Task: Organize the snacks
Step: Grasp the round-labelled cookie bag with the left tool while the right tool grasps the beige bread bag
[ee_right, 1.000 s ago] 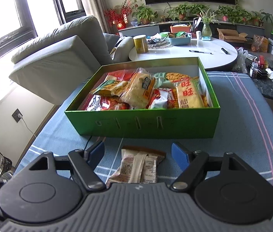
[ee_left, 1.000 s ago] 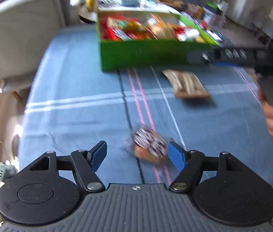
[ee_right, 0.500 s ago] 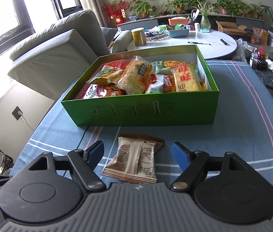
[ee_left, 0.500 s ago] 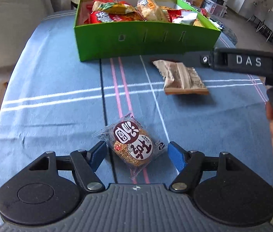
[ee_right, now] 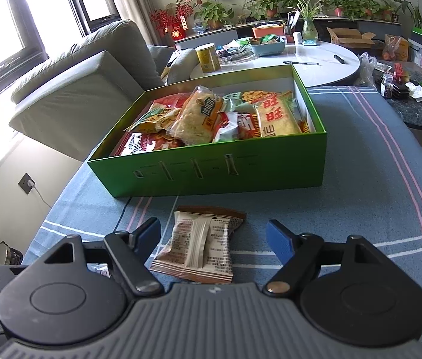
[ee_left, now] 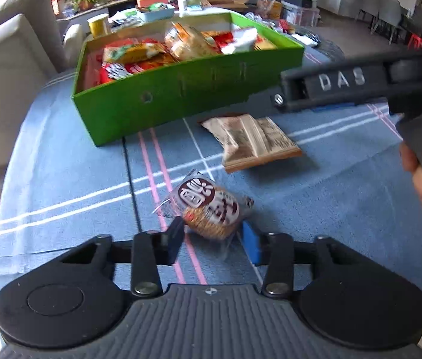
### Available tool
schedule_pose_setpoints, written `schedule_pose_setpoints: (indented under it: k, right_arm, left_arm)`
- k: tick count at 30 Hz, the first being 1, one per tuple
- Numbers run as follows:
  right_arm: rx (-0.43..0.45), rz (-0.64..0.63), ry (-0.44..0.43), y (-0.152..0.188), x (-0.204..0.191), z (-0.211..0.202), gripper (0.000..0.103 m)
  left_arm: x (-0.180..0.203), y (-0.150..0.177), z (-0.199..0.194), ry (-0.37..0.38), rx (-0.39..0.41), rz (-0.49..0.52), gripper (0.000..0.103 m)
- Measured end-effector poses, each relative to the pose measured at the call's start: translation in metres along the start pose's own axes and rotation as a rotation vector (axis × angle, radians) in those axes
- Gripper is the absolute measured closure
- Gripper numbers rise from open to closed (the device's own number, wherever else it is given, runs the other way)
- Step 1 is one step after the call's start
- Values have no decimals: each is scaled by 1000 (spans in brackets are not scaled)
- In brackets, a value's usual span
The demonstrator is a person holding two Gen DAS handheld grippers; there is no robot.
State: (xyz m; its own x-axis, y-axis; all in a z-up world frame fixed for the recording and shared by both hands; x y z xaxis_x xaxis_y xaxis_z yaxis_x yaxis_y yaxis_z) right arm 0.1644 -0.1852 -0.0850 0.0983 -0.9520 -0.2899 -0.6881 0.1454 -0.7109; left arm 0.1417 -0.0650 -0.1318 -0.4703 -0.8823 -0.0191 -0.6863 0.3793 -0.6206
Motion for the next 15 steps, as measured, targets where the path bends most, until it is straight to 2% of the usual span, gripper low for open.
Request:
schedule_pose_setpoints:
  k: [5, 11, 12, 15]
  right_arm:
    - [-5, 3, -4, 1, 1, 1, 22]
    - [-16, 9, 4, 3, 1, 4, 22]
    - [-20, 9, 8, 4, 1, 5, 22]
    - [-34, 3, 17, 7, 0, 9, 22]
  left_arm:
    - [-11, -8, -12, -41, 52, -10, 69]
    - [-20, -5, -10, -68, 44, -21, 69]
    - [-21, -4, -8, -76, 37, -23, 68]
    - [-22, 1, -4, -90, 12, -32, 52]
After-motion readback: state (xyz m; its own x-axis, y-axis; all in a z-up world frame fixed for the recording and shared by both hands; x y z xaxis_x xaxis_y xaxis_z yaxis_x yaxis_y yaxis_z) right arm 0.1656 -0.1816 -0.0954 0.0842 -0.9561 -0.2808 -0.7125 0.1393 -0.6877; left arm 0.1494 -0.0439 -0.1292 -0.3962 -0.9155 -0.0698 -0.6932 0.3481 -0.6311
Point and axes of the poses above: each gripper's, at about its wrist camera, not at the fingertips, and z roughly the way its jaws point, x to its right, y to its underside, the point moved 8 cm from there along z, roughly the way its jaws point, and after that the axes turned 2 degrees about z, right-handed, at the moved point
